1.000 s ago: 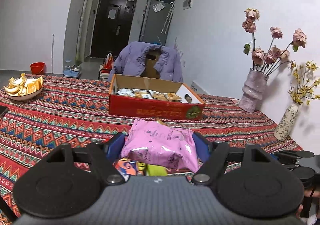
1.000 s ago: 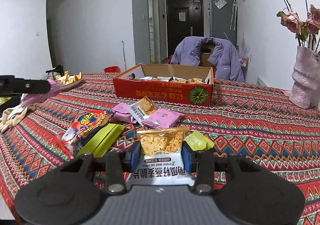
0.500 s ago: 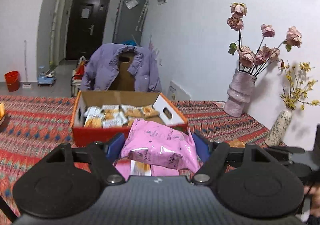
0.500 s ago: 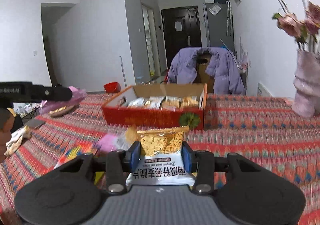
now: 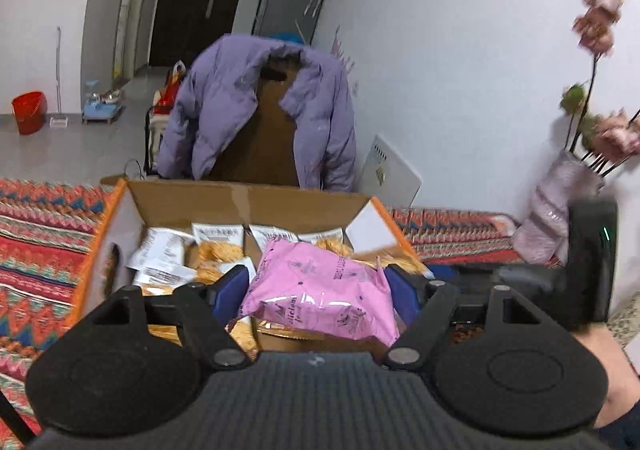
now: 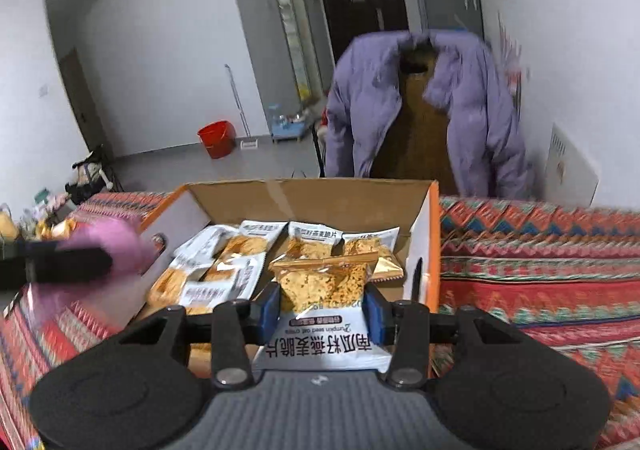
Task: Organize snacks
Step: 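Carry both packets into the red box and open both tools, then withdraw both tools from the box back toward the snack pile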
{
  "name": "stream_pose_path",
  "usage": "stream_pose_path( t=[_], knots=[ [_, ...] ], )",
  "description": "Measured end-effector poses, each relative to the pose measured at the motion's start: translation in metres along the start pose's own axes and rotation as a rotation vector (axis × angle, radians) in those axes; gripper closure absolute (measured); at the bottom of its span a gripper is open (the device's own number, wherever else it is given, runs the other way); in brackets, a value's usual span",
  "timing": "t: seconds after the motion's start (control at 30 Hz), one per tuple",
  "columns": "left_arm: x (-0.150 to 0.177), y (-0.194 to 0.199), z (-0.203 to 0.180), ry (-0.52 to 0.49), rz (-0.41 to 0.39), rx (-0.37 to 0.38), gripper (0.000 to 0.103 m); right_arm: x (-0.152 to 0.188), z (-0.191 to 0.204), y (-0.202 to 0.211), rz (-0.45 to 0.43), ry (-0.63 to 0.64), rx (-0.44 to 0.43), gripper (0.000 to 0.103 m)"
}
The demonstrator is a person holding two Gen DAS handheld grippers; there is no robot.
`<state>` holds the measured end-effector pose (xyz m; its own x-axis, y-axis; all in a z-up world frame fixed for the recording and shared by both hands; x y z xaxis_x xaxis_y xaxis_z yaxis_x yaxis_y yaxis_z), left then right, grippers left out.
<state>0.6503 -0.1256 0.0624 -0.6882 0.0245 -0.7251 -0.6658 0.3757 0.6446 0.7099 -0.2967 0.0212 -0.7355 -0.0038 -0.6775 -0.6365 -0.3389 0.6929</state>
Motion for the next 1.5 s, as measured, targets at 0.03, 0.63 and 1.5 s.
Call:
stream_pose_path(
  t=[0.03,0.63,1.5],
  knots=[
    [0.003,-0.012,-0.001,0.007,0.016,0.004,0.028,-0.003,-0.005,-0.009,0.008,-0.012,0.005,0.055],
    [0.02,-0.051,-0.048,-0.056,0.056,0.032,0.006,-0.017,-0.028,0.057,-0.113,0.027,0.094,0.037],
    [0.223,0.296,0.02,-0.118,-0.268,-0.32,0.0,0.249,0.116,0.279,-0.212,0.137,0.011,0.012]
  ],
)
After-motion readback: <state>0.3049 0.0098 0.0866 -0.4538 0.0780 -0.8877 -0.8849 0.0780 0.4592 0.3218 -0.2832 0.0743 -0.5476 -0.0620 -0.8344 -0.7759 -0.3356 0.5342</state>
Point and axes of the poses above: each gripper's, at about its wrist camera, not at the fingertips, and y roughly against the way its jaws point, z to its left, x to its underside, the point moved 7 cm from there along -y, roughly the way its jaws point, and after that the axes turned 6 degrees about z, right-handed, at the moved point
